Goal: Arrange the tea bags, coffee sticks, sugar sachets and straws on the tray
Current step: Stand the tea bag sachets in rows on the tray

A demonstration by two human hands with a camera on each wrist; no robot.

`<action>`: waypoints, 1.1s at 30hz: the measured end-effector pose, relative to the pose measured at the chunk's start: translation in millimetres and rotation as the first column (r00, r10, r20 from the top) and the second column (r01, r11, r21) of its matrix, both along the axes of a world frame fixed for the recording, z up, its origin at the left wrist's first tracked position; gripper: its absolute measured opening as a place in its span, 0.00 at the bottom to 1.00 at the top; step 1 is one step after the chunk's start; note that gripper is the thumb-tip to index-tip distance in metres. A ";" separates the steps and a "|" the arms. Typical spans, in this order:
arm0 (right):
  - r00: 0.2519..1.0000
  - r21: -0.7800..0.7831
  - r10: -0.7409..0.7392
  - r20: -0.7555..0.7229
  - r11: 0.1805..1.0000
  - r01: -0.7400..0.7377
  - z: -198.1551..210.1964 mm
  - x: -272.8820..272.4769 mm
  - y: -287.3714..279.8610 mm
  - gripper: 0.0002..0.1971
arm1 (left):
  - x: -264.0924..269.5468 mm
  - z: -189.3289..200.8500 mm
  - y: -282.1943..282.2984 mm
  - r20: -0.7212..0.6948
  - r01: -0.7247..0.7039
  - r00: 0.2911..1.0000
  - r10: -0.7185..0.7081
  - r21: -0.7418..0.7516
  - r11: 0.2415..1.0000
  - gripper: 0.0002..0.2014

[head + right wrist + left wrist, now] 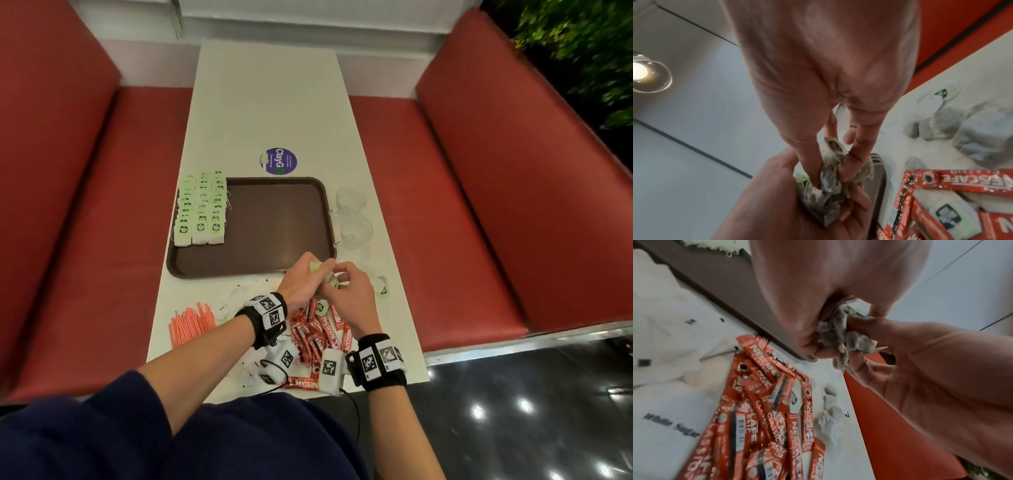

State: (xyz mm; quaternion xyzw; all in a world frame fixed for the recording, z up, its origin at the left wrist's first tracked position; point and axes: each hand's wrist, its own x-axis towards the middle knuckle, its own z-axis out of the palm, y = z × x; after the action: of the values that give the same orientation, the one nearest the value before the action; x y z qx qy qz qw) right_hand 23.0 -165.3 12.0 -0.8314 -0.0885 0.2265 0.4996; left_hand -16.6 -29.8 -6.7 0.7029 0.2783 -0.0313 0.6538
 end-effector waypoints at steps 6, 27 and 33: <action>0.999 0.069 -0.026 -0.043 0.997 0.029 5.5 -11.0 17.4 0.25 | -2.6 -0.8 17.2 0.055 -0.077 0.995 0.089 -0.185 0.980 0.12; 0.984 0.147 -0.056 0.166 0.989 0.031 7.6 -28.3 63.1 0.12 | -2.2 -20.1 68.2 -0.029 -0.239 0.971 0.238 -0.195 0.951 0.09; 0.903 0.056 0.065 0.424 0.994 -0.097 3.8 -39.4 75.7 0.13 | -4.9 -26.4 80.0 -0.079 -0.295 0.955 0.285 -0.241 0.924 0.07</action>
State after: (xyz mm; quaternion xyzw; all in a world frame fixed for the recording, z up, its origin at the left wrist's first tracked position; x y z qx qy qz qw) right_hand -16.4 -89.6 15.8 -0.8368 -0.2372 0.0587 0.4899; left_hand -21.6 50.2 -33.1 0.5650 0.3869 0.0158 0.7286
